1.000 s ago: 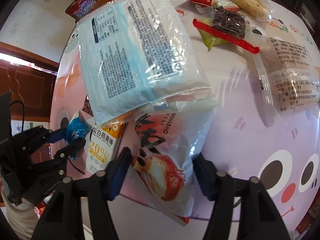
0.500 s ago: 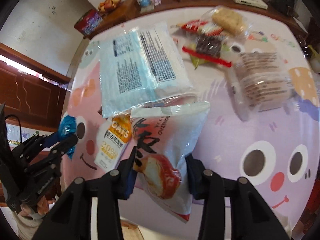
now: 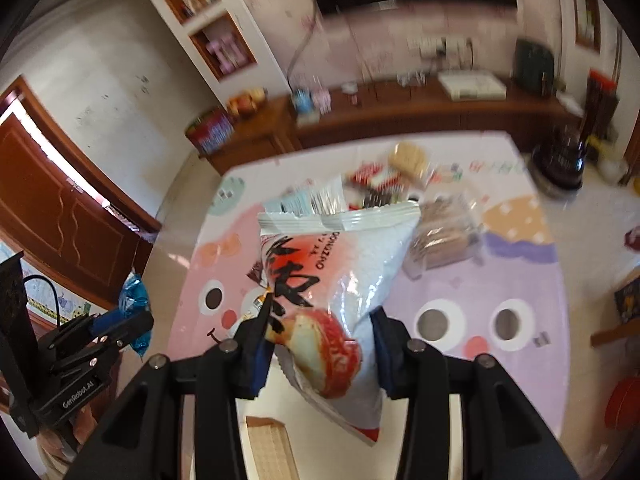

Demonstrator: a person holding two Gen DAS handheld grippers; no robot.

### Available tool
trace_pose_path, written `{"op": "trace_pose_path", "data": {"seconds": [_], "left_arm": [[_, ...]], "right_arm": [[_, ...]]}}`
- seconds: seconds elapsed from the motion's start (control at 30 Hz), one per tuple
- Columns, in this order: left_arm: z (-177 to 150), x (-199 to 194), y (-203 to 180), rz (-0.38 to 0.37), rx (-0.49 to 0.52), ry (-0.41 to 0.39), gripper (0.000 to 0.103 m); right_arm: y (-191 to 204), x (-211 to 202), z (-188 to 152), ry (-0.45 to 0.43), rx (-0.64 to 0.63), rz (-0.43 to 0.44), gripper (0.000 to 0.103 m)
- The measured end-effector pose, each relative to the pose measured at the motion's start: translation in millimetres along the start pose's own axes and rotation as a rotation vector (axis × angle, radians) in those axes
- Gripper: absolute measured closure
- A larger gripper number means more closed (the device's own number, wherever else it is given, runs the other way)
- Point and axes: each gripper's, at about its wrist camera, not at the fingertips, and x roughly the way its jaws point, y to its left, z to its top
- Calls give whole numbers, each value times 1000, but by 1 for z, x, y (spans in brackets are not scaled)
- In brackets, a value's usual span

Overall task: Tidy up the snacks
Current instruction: 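Carry the pastry bag and blue candy into the white tray and release both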

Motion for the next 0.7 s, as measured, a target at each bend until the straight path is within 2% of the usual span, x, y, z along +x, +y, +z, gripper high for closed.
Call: {"op": "trace_pose_path", "data": {"seconds": [0.23,0.33,0.5,0.7], "left_arm": [[-27,-47,-43,-25,3,-85,76],[-44,-51,-62,-23,3,-79,76],[-69,-49,-89,-25,7,-64,76],[-92,-43,-111,16,21,-61,76]], "right_arm": [[8,-75,-44,-131,-56,-3,60],[8,-91,-67,-155,-53,-2,60],[3,-100,-100,-156,-41,-47,60],[-8,-90,-124,-113,-24,-93,59]]}}
